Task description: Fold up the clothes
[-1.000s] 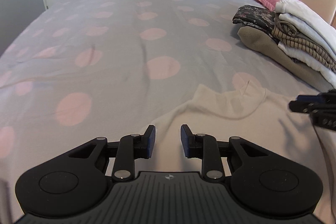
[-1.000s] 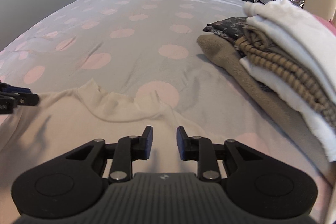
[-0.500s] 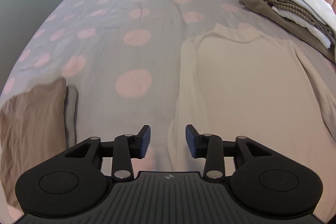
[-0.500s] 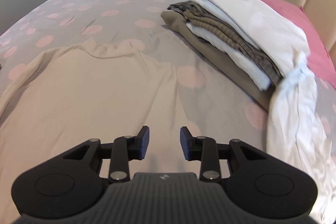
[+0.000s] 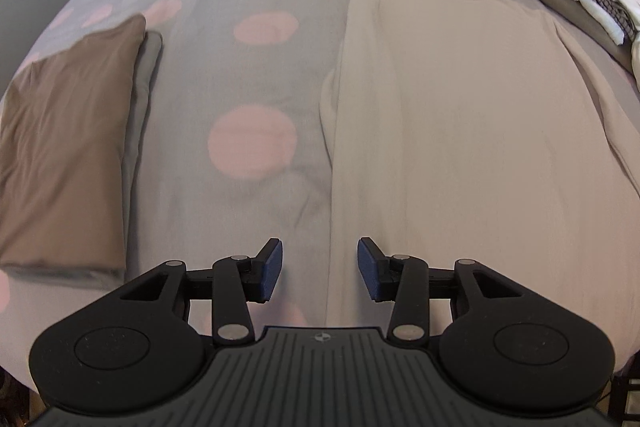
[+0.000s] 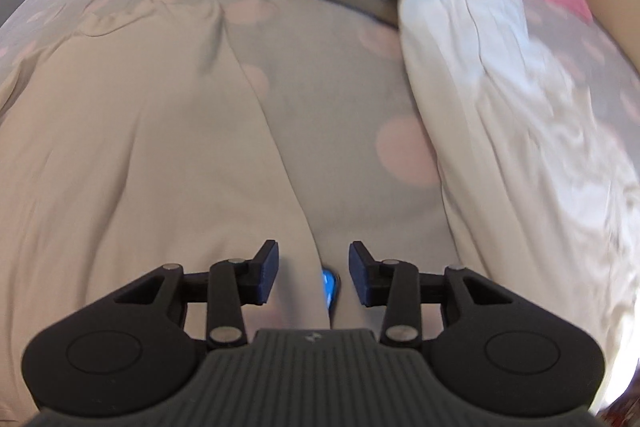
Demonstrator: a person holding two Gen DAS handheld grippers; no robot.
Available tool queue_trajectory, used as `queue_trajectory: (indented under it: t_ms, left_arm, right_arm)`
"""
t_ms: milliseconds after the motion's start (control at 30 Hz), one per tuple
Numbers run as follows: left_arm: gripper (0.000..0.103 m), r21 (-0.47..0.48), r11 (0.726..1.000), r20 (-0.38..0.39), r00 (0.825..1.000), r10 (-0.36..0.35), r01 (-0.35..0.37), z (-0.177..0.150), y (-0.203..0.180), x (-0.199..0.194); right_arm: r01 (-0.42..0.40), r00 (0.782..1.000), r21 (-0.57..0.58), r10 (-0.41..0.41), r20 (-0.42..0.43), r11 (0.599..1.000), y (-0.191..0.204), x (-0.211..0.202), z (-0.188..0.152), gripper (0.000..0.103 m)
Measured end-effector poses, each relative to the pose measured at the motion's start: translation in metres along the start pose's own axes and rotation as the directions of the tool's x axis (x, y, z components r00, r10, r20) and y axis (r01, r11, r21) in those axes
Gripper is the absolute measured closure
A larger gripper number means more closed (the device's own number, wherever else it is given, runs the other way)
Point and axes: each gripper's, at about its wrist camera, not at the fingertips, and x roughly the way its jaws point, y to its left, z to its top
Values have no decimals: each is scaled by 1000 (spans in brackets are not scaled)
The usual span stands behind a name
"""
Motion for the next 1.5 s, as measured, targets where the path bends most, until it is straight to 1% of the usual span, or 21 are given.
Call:
queue_trajectory:
  t_ms: [67, 167, 233, 267, 300, 400, 500, 633, 833, 900, 967, 1067, 1167, 1300, 1333, 1433, 1467, 1500]
  left_arm:
    - [63, 9, 1000, -11, 1000, -3, 3, -8, -3, 1]
    - [63, 27, 1000, -25, 1000, -1, 2, -14, -8, 1]
    - [63, 35, 999, -25, 1000, 12, -11, -15, -11, 1]
    - [63, 32, 999, -24, 1000, 15, -14, -15, -11, 1]
    - [63, 29, 999, -23, 1000, 18, -17, -15, -11, 1]
    - [63, 12, 1000, -22, 1000, 19, -18, -15, -11, 0]
    - [63, 9, 1000, -25, 1000, 18, -17, -15, -11, 1]
    - [63, 11, 1000, -35, 999, 17, -17, -15, -11, 3]
    - [63, 10, 1000, -41, 999, 5, -4, -14, -8, 7]
    - [63, 1, 1000, -45, 999, 2, -2, -14, -6, 9]
    - [63, -10, 1000, -50, 999, -2, 2, -15, -5, 10]
    - [63, -21, 1000, -59, 998, -9, 8, -17, -4, 12]
    - [63, -25, 1000, -64, 998, -11, 9, -16, -3, 14]
    - [63, -46, 999, -67, 998, -13, 10, -16, 1, 15]
    - [63, -53, 999, -66, 998, -15, 11, -17, 2, 15]
    - [63, -67, 998, -69, 997, -20, 16, -20, 3, 14]
    - [63, -69, 997, -71, 997, -22, 17, -21, 3, 14]
    - [63, -70, 997, -71, 997, -23, 18, -22, 3, 13]
  right_arm:
    - [-20, 999, 44, 22, -25, 999, -6, 1, -6, 60]
    - [-31, 998, 68, 35, -56, 997, -6, 5, -11, 62]
    - [-20, 997, 54, 24, -73, 998, -2, 8, -13, 79]
    - [-11, 997, 43, 15, -75, 999, 1, 8, -13, 85]
    - [-4, 997, 30, 6, -72, 1000, 3, 7, -13, 99]
    - [27, 998, -3, -28, -49, 1000, 6, 1, -11, 99]
    - [66, 998, -9, -66, -2, 998, 3, -8, -3, 99]
    - [136, 990, 47, -138, 29, 990, -14, -14, 18, 99]
    - [239, 965, 145, -251, 71, 960, -46, -14, 61, 99]
    - [274, 953, 162, -290, 90, 948, -54, -12, 76, 99]
    - [322, 934, 177, -343, 103, 930, -62, -10, 88, 99]
    - [389, 906, 202, -413, 94, 899, -74, -2, 103, 99]
    - [477, 861, 216, -502, 79, 852, -81, 9, 111, 99]
    - [565, 808, 202, -586, 63, 800, -87, 21, 115, 99]
    - [576, 801, 191, -595, 58, 795, -87, 24, 115, 99]
    - [570, 813, 168, -582, 33, 805, -86, 32, 113, 98]
    - [568, 816, 161, -578, 24, 807, -84, 33, 112, 93]
    - [567, 817, 154, -577, 23, 809, -81, 33, 111, 85]
